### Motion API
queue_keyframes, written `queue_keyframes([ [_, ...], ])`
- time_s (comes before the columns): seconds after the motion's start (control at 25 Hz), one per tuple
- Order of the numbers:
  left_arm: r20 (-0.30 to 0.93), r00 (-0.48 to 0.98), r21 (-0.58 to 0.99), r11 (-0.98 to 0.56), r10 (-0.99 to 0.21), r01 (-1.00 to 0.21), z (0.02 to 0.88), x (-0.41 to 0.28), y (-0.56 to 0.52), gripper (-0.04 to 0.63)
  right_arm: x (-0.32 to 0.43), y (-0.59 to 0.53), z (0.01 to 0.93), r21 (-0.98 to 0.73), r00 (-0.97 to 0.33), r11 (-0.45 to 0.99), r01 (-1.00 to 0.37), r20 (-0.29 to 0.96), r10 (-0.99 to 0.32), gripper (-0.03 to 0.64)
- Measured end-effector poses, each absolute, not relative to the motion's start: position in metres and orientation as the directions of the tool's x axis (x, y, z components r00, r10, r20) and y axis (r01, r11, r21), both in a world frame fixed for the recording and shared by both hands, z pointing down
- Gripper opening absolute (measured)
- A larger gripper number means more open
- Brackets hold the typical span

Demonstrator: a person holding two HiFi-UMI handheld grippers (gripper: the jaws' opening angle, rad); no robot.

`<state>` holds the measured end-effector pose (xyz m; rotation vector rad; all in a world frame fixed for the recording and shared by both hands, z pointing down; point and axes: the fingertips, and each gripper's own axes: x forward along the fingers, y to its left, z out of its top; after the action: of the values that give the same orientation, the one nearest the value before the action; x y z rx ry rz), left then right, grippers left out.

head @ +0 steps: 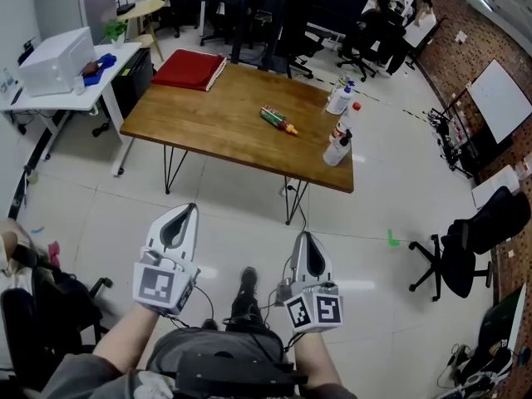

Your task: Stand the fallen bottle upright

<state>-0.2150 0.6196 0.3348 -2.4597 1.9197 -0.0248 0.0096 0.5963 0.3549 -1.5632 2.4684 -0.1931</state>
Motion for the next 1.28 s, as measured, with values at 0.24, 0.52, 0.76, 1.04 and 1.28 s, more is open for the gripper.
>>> queue_keyframes([
  [0.24,-0.019,0.258,-0.055,-0.257,-0.966,-0.965,0.336,-0.199,0.534,0.020,0.029,0.509,0.353,-0.242,-0.398,0.417,-0.876,-0.123,-0.909,-0.002],
  [0.52,0.016,0.242,-0.041,-0.243,-0.970,-0.969,0.344,-0.175,0.434,0.020,0.059,0.403,0.356,-0.246,-0.398,0.412,-0.877,-0.106,-0.911,-0.002],
  [0.76,0.063,0.211,-0.022,-0.212,-0.976,-0.977,0.360,-0.162,0.349,0.020,0.070,0.311,0.368,-0.250,-0.429,0.434,-0.866,-0.076,-0.900,-0.002],
  [1.04,0.058,0.191,-0.049,-0.194,-0.980,-0.980,0.368,-0.137,0.262,0.020,0.096,0.219,0.368,-0.253,-0.459,0.465,-0.848,-0.087,-0.884,-0.002],
  [1.28,0.055,0.180,-0.058,-0.183,-0.982,-0.981,0.367,-0.119,0.220,0.020,0.114,0.176,0.367,-0.252,-0.486,0.495,-0.832,-0.102,-0.868,-0.002],
])
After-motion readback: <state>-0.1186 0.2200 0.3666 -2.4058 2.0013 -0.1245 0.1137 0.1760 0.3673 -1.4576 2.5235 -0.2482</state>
